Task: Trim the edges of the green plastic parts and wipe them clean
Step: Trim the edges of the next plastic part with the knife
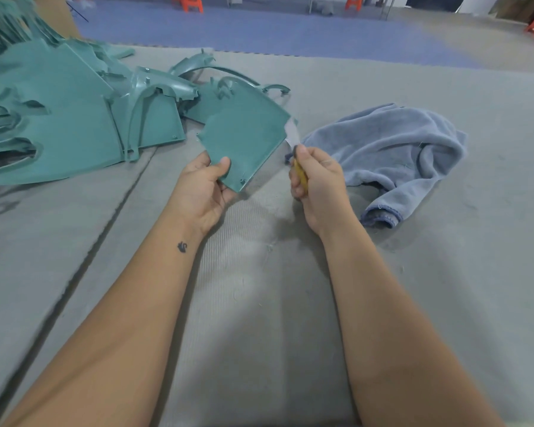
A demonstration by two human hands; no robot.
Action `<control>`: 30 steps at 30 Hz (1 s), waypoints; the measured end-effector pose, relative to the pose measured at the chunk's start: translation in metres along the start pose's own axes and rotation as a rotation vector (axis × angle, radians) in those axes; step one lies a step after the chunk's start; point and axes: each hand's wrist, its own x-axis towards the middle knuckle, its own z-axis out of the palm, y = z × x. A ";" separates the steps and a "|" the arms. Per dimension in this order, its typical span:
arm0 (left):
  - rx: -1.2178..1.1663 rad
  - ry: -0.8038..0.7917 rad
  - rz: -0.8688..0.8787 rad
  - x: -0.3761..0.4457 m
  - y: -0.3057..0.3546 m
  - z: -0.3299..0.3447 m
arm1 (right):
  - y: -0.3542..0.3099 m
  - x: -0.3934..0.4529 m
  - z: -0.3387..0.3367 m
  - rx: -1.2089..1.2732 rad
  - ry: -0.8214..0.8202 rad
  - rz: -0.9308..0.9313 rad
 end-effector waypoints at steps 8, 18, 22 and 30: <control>-0.187 -0.096 -0.043 -0.003 0.006 0.007 | -0.006 -0.018 0.016 -0.267 -0.426 -0.057; -0.232 -0.118 -0.100 -0.004 0.008 0.004 | -0.003 -0.021 0.020 -0.338 -0.371 -0.120; -0.230 -0.137 -0.133 -0.004 0.009 0.001 | -0.001 -0.020 0.020 -0.352 -0.366 -0.148; -0.136 -0.142 -0.177 -0.004 0.013 -0.009 | 0.004 -0.009 0.009 -0.173 -0.248 -0.171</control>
